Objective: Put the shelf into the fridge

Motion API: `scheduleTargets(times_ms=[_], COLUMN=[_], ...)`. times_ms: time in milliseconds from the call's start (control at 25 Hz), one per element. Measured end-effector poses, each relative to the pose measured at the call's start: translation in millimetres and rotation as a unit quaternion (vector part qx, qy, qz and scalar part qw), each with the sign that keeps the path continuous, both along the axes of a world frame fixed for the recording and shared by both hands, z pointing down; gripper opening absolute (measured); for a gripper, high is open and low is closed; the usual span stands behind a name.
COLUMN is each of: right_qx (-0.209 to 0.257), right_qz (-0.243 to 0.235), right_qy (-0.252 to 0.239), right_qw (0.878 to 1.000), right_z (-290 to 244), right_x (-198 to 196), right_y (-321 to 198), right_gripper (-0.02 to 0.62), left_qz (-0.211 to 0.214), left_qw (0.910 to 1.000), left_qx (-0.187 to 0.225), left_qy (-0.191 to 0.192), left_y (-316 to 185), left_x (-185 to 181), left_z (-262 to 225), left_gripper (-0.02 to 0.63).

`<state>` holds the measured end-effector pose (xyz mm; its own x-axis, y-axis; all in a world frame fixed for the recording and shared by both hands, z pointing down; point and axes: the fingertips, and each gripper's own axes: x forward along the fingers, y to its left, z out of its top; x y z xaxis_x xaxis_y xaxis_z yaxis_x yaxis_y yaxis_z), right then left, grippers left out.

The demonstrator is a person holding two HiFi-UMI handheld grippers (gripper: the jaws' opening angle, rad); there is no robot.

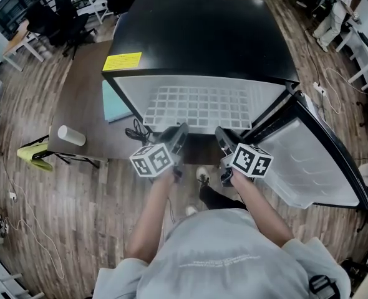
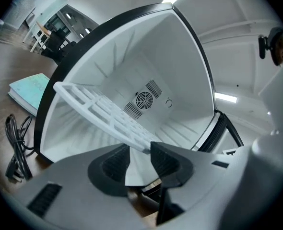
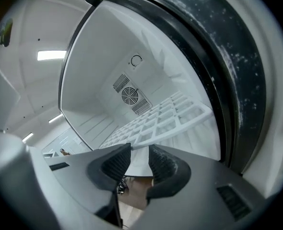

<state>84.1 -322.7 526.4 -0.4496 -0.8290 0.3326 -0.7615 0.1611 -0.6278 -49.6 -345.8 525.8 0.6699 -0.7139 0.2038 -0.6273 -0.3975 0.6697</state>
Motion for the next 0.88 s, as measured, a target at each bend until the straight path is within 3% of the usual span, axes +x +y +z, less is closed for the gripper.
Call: scheduleTargets(times_ms=[880], right_qx=[0.005], right_qz=[0.028], right_qy=[0.036], right_qw=[0.999], right_z=[-2], right_x=[5], right_y=[-46], right_gripper=[0.132], left_qz=[0.009], left_qw=[0.9999], left_qx=[-0.008], left_qy=[-0.010], left_y=[-46], left_x=[8], left_z=[-1], left_gripper=[0.135])
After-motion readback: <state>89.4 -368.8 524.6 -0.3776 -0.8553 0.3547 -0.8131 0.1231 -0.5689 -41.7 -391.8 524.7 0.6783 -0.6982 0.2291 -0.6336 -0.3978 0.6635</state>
